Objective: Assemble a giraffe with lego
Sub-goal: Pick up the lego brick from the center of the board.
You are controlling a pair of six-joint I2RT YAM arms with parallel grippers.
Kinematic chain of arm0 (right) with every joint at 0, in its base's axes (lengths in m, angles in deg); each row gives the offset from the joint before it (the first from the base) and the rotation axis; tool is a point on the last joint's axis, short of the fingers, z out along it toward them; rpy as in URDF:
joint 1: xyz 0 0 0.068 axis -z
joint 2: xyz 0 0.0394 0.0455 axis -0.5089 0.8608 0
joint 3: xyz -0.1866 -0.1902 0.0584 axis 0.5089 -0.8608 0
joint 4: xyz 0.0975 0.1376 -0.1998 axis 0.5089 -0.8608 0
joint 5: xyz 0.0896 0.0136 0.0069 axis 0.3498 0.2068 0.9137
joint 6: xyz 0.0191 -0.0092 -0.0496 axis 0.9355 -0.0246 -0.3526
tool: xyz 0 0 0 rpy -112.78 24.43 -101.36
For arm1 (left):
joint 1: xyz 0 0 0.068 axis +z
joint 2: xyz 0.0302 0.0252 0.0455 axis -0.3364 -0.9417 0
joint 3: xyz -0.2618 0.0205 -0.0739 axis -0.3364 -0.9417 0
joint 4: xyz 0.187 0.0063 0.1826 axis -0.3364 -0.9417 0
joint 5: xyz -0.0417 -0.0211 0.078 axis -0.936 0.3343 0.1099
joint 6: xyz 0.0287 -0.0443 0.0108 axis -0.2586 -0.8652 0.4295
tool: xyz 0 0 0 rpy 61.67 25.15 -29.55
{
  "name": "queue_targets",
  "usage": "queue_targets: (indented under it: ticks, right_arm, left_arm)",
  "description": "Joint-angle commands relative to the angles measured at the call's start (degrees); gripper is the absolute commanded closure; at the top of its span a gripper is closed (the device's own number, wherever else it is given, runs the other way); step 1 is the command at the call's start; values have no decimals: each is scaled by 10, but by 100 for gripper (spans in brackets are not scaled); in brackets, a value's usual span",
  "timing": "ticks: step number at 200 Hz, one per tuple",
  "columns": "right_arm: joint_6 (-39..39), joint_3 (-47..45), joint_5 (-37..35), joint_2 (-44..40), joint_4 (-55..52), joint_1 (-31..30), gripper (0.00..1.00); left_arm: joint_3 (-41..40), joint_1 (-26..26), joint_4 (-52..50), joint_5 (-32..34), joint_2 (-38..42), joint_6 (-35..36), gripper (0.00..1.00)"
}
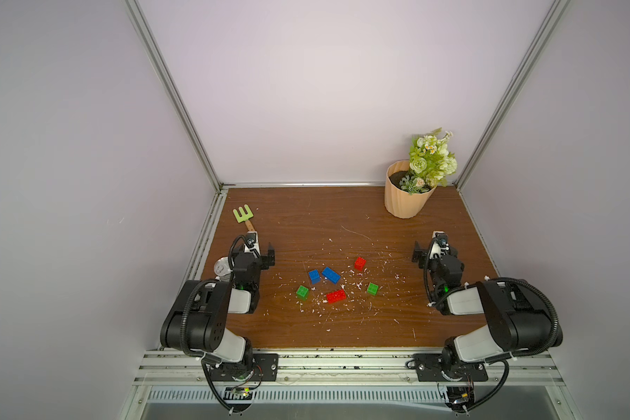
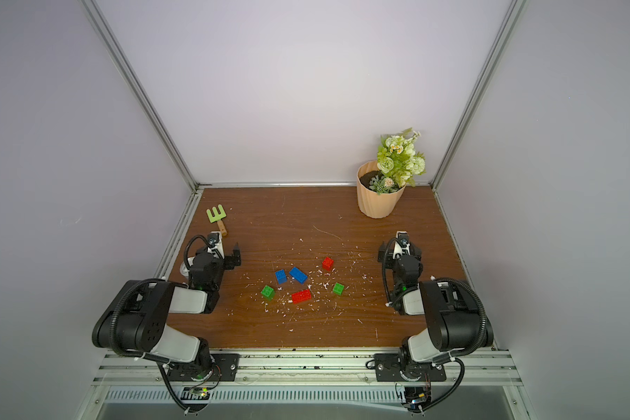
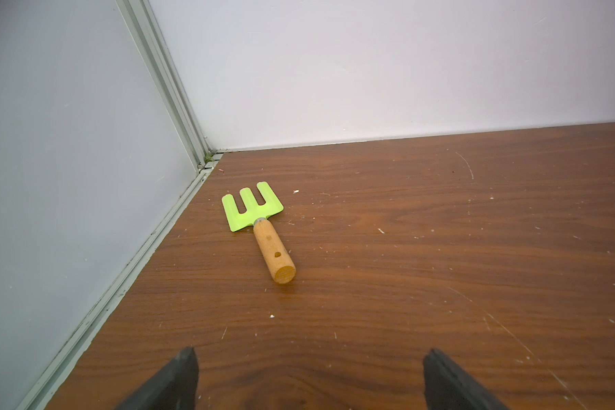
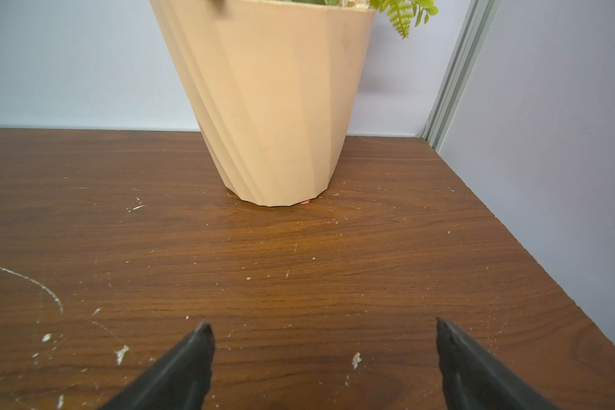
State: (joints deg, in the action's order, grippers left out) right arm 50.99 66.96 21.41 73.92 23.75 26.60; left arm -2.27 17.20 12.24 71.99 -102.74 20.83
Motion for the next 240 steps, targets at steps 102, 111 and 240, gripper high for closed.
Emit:
queue_targets:
  ticks: [102,111,240]
  right_arm:
    - [47,292,-45,-100,-497,-90,0]
    - [81,304,-53,-107,-522,-105,0]
    - [272,333,18,-185,-773,-356,1]
  left_arm:
    - [176,-22,-322,9,106,-42,1]
    - [200,-39,-371,33,121,-55,0]
    - [301,-61,-827,-226,299,-193,1]
